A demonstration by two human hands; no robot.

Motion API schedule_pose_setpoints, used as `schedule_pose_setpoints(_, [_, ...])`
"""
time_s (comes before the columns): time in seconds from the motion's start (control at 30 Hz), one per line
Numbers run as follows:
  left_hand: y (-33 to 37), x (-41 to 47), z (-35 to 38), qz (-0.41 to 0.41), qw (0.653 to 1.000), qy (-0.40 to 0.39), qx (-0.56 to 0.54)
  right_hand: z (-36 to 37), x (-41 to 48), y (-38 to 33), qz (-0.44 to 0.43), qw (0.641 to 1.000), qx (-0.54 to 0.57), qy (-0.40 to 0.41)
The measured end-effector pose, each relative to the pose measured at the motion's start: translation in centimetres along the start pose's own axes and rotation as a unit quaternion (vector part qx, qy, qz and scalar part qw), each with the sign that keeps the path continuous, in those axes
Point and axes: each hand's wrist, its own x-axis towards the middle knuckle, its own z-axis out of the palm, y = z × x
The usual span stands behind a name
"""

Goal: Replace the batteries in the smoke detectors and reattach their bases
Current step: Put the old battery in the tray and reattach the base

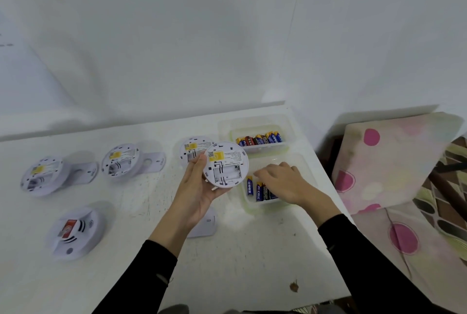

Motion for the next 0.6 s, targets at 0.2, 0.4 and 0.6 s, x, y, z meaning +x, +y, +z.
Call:
schedule_pose_setpoints(0.2, [0.1, 0.2, -0.3, -0.008, 1.000, -0.002, -0.004, 0.3, 0.2, 0.0, -0.028, 0.996, -0.084, 0.028])
schedule_pose_setpoints(0.4, [0.2, 0.3, -0.2, -0.019, 1.000, 0.003, -0.014, 0.6, -0.3, 0.4, -0.057, 0.994, 0.057, 0.079])
schedule_pose_setpoints(0.6, [0.5, 0.2, 0.2, -0.014, 1.000, -0.020, -0.016, 0.1, -2.7, -2.2, -0.083, 0.829, 0.436, 0.340])
